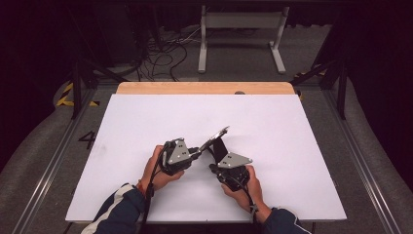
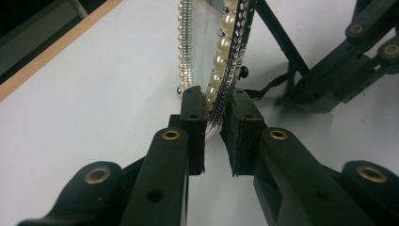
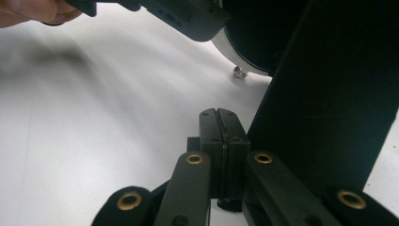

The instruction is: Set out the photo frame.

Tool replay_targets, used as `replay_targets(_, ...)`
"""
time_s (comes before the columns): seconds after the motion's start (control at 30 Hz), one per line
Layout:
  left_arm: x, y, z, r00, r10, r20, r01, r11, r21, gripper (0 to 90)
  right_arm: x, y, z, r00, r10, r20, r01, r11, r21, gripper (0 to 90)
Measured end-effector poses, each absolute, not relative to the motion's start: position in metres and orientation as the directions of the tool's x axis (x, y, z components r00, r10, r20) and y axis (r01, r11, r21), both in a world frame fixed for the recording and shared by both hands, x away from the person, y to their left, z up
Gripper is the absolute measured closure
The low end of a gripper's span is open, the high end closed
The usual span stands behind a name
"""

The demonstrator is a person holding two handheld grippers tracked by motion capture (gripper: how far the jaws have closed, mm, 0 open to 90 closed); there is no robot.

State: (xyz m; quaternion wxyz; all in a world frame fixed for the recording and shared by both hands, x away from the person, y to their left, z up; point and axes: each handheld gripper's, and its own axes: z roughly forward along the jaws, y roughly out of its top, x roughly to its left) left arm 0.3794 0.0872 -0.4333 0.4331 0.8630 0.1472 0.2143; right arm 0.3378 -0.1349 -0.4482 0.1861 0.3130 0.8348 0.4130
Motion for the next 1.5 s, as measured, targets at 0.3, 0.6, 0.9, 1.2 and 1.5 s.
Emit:
replay_targets(0.3, 0.377, 0.085, -0.433, 0.865, 0.437, 0.248, 0.059, -0.580, 0.813, 78.7, 0.342, -0.142, -0.447, -0.731, 0.681, -0.042, 0.378, 0.455, 0.806, 90.0)
replay_targets(0.6, 0.383, 0.076, -0.438, 0.850, 0.477, 0.225, 0.092, -0.553, 0.828, 66.1, 0.341, -0.141, -0.448, -0.732, 0.680, -0.050, 0.369, 0.457, 0.810, 90.0)
replay_targets(0.9, 0.394, 0.071, -0.448, 0.841, 0.525, 0.135, 0.178, -0.502, 0.846, 60.4, 0.341, -0.141, -0.449, -0.730, 0.682, -0.050, 0.369, 0.454, 0.811, 90.0)
replay_targets(1.2, 0.388, 0.071, -0.444, 0.856, 0.482, 0.186, 0.125, -0.543, 0.830, 74.7, 0.341, -0.141, -0.448, -0.728, 0.684, -0.050, 0.372, 0.455, 0.809, 90.0)
replay_targets(1.5, 0.381, 0.069, -0.440, 0.853, 0.461, 0.245, 0.089, -0.590, 0.802, 75.7, 0.344, -0.147, -0.447, -0.721, 0.692, -0.025, 0.396, 0.441, 0.805, 90.0)
